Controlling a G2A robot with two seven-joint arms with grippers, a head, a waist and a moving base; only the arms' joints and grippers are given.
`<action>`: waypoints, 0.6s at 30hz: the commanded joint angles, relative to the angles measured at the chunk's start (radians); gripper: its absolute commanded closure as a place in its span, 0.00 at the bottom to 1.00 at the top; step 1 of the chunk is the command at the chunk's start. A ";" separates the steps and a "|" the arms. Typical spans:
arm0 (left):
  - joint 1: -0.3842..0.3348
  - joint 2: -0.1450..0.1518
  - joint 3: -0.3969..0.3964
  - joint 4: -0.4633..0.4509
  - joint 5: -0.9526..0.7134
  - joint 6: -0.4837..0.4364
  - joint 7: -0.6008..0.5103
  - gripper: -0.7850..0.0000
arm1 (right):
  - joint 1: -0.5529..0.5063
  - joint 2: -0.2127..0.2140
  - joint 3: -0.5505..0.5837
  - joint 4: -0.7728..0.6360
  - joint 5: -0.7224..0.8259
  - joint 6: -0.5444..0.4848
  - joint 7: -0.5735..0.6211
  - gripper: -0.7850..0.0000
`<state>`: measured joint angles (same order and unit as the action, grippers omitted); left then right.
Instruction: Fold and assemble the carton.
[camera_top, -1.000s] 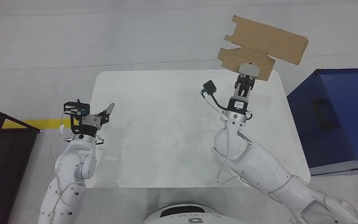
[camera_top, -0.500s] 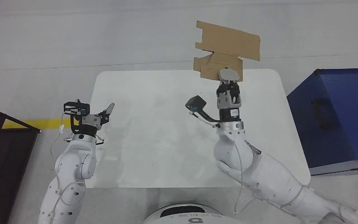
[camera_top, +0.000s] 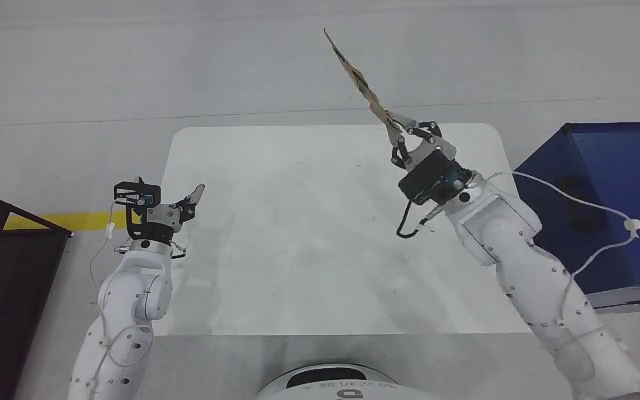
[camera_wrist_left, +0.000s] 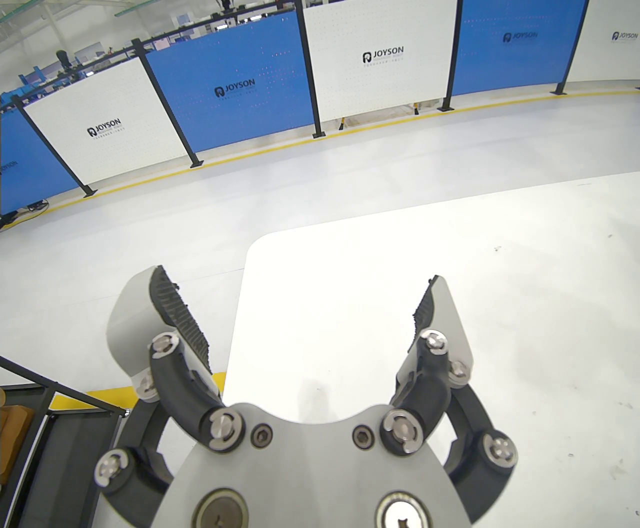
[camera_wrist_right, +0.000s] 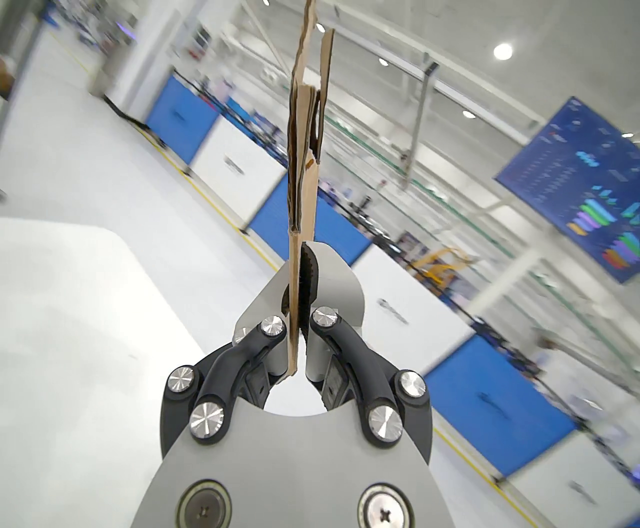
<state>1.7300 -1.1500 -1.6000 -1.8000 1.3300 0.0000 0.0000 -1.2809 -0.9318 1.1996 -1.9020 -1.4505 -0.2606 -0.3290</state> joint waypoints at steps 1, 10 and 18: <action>0.000 0.000 0.000 0.000 0.000 0.000 0.000 0.00 | 0.031 -0.002 -0.001 0.058 0.088 -0.126 -0.050 1.00; 0.000 0.000 0.000 0.000 0.000 0.000 0.000 0.00 | 0.065 -0.005 -0.007 0.087 0.089 -0.168 -0.012 1.00; 0.000 0.000 0.000 0.000 0.000 0.000 0.000 0.00 | 0.074 -0.010 -0.007 0.153 0.303 -0.369 -0.076 1.00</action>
<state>1.7300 -1.1500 -1.6000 -1.8000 1.3300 0.0000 0.0000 -1.2109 -0.9406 1.1876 -1.7658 -1.2332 -0.5501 -0.3763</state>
